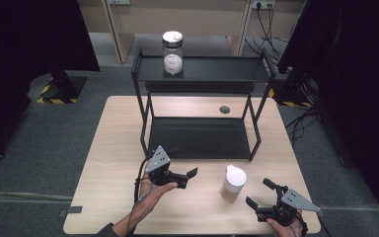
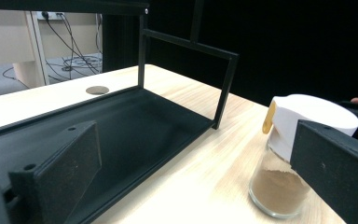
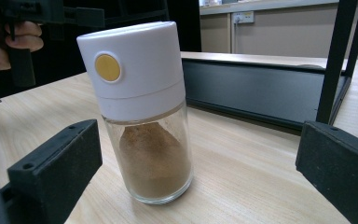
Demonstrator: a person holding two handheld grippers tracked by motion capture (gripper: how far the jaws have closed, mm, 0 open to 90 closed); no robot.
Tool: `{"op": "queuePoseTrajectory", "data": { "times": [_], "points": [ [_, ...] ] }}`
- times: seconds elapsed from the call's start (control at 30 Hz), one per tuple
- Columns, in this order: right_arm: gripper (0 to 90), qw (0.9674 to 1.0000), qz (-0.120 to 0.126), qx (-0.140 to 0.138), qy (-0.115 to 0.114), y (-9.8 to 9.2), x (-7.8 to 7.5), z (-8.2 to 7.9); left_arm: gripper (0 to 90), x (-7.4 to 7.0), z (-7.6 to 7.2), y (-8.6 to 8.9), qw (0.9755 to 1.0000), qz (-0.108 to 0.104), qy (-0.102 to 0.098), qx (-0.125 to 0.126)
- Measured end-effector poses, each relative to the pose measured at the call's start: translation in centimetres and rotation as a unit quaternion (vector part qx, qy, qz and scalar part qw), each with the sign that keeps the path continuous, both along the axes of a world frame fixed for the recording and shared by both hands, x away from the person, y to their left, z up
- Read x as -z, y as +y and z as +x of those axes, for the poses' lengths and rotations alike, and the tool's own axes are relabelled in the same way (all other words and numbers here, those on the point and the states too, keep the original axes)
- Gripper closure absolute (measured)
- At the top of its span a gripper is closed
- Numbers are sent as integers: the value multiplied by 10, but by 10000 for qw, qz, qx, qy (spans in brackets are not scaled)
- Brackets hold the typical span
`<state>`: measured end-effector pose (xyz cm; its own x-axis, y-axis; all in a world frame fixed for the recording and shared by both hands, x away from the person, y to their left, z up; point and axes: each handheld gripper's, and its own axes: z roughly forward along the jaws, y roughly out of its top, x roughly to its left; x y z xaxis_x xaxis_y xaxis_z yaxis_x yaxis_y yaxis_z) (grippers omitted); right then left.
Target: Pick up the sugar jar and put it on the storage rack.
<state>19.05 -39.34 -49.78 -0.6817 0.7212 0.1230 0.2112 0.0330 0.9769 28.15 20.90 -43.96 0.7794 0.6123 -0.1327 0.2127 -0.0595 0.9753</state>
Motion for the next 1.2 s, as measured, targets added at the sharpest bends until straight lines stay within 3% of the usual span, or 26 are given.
{"op": "queuePoseTrajectory", "data": {
  "times": [0.37, 0.53, 0.93, 1.2],
  "points": [
    [5, 10000, -11, -8, -1, 0, 0, 0, 11, 15, -6, -3, 10000, 43, -28, 4],
    [5, 10000, -10, -4, -3, 0, 0, 0, 12, 22, -10, -1, 9999, 84, -135, -53],
    [5, 10000, 1, -4, -2, 0, 0, 0, 12, 36, -12, 6, 9998, -32, -112, -140],
    [5, 10000, 37, -5, 0, -1, 1, 1, 12, 40, -11, 6, 9998, 21, -124, -135]
  ]
}}
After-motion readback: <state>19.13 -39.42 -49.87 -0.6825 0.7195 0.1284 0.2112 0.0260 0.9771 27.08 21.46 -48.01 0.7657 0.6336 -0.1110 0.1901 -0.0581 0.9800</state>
